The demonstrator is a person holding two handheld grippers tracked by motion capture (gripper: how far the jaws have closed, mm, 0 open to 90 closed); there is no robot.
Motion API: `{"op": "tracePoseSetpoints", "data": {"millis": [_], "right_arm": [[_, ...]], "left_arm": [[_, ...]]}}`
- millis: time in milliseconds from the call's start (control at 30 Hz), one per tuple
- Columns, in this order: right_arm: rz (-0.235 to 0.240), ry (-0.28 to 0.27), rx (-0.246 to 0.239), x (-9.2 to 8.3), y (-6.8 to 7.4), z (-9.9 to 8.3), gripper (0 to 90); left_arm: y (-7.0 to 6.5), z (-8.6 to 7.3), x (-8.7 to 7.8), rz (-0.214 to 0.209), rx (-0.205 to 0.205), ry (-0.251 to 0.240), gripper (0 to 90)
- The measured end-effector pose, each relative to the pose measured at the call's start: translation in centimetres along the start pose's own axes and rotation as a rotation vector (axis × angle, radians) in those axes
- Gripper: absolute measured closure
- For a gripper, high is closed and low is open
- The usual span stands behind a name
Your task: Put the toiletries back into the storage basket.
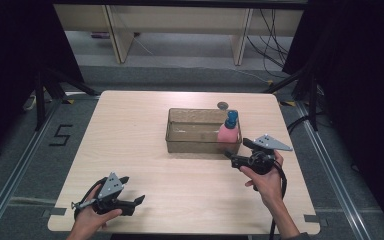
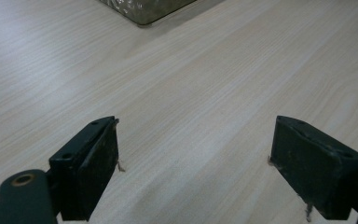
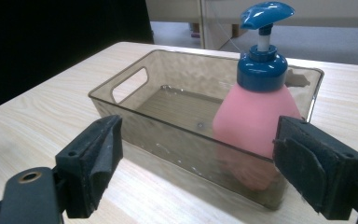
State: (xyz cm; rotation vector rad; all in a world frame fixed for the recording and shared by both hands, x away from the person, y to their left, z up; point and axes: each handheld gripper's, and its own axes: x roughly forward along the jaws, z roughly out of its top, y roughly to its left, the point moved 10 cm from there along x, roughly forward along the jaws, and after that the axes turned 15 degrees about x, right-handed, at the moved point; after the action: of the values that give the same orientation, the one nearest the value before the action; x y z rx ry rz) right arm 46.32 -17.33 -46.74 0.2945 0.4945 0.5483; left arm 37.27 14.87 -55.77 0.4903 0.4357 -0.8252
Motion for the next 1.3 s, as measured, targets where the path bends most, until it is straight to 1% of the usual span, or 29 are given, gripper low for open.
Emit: {"op": "tracePoseSetpoints", "data": {"millis": [133,167,233,300,333,367,400,433,467,533,567,600,633,667,700,733,767,800,833,867,900,933,967,1000,1100,1133,1167,1267,1300], "right_arm": [[0.001,0.011,0.014,-0.3,0.2,-0.3,16.9],[-0.005,0.007,-0.005,-0.3,0.1,-0.3,16.9],[0.009,0.012,0.008,-0.3,0.3,-0.6,16.9],[0.002,0.012,-0.002,-0.4,0.2,-0.7,17.0],[0.002,0.02,0.019,-0.4,0.4,-0.9,17.0],[0.007,0.018,0.001,-0.4,0.4,-0.9,17.0],[0.003,0.03,0.014,-0.6,0.5,-1.1,17.0],[0.001,0.021,-0.015,-0.5,0.3,-1.0,17.0],[0.002,0.026,0.021,-0.6,0.6,-1.2,17.0],[0.002,0.021,-0.01,-0.6,0.4,-1.2,17.0],[0.013,0.016,-0.005,-0.6,0.6,-1.2,17.1],[0.019,0.03,0.025,-0.7,0.9,-1.6,17.1],[0.019,0.03,0.025,-0.7,0.9,-1.6,17.1],[0.017,0.023,-0.002,-0.7,0.7,-1.5,17.1],[0.021,0.023,0.004,-0.7,0.8,-1.6,17.1],[0.024,0.048,0.017,-0.8,0.9,-2.0,17.0],[0.024,0.048,0.017,-0.8,0.9,-2.0,17.0],[0.017,0.047,0.028,-0.9,1.0,-2.2,17.1],[0.017,0.047,0.028,-0.9,1.0,-2.2,17.1],[0.024,0.041,0.004,-0.9,0.8,-2.2,17.1],[0.024,0.041,0.004,-0.9,0.8,-2.2,17.1],[0.026,0.046,0.036,-1.0,1.1,-2.4,17.1],[0.026,0.046,0.036,-1.0,1.1,-2.4,17.1],[0.025,0.04,0.005,-1.1,0.9,-2.4,17.1],[0.025,0.044,0.011,-1.1,1.0,-2.6,17.1],[0.036,0.058,0.033,-1.3,1.4,-2.9,17.1],[0.036,0.058,0.033,-1.3,1.4,-2.9,17.1],[0.027,0.055,0.008,-1.3,1.3,-3.1,17.2],[0.033,0.066,0.027,-1.5,1.5,-3.3,17.2]], "left_arm": [[0.0,0.1,0.0,0.003,-0.004,-0.004,14.8],[0.0,0.0,0.0,0.004,0.0,0.0,14.8],[0.0,0.0,0.0,0.003,-0.005,-0.004,14.8],[0.0,0.0,0.0,0.003,0.003,0.002,14.8],[0.0,0.0,0.0,0.003,0.002,0.0,14.8],[-0.1,0.1,0.0,0.001,-0.008,-0.003,14.8],[0.0,0.0,0.0,0.003,0.0,0.002,14.8],[0.0,0.0,0.0,0.003,0.003,0.002,14.8],[0.0,0.0,0.0,0.004,0.002,0.001,14.8],[0.0,0.0,0.0,0.004,0.002,0.0,14.8],[0.0,0.1,0.0,0.002,-0.005,-0.005,14.8],[0.0,0.0,0.0,0.003,0.0,-0.001,14.8],[0.0,0.0,0.0,0.003,0.0,-0.001,14.8],[0.0,0.0,0.0,0.003,0.003,-0.001,14.8],[-0.1,0.1,0.0,0.001,-0.005,-0.005,14.8],[-0.1,0.1,0.0,0.001,-0.006,-0.005,14.8],[0.0,0.0,0.0,0.003,0.002,0.0,14.8],[-0.1,0.1,0.0,0.001,-0.008,-0.004,14.8],[-0.1,0.1,0.0,0.001,-0.008,-0.004,14.8],[0.0,0.0,0.0,0.002,-0.006,-0.002,14.8],[0.0,0.0,0.0,0.002,-0.006,-0.002,14.8],[0.0,0.0,0.0,0.002,-0.007,-0.003,14.8],[0.0,0.0,0.0,0.002,-0.006,-0.003,14.8],[-0.1,0.0,0.0,0.002,-0.006,-0.003,14.8],[0.0,0.0,0.0,0.002,-0.005,-0.003,14.8],[0.0,0.0,0.0,0.002,-0.005,-0.003,14.8],[0.0,0.0,0.0,0.002,-0.005,-0.003,14.8],[0.0,0.0,0.0,0.003,-0.003,-0.001,14.8],[0.0,0.0,0.0,0.002,0.002,0.0,14.8]]}}
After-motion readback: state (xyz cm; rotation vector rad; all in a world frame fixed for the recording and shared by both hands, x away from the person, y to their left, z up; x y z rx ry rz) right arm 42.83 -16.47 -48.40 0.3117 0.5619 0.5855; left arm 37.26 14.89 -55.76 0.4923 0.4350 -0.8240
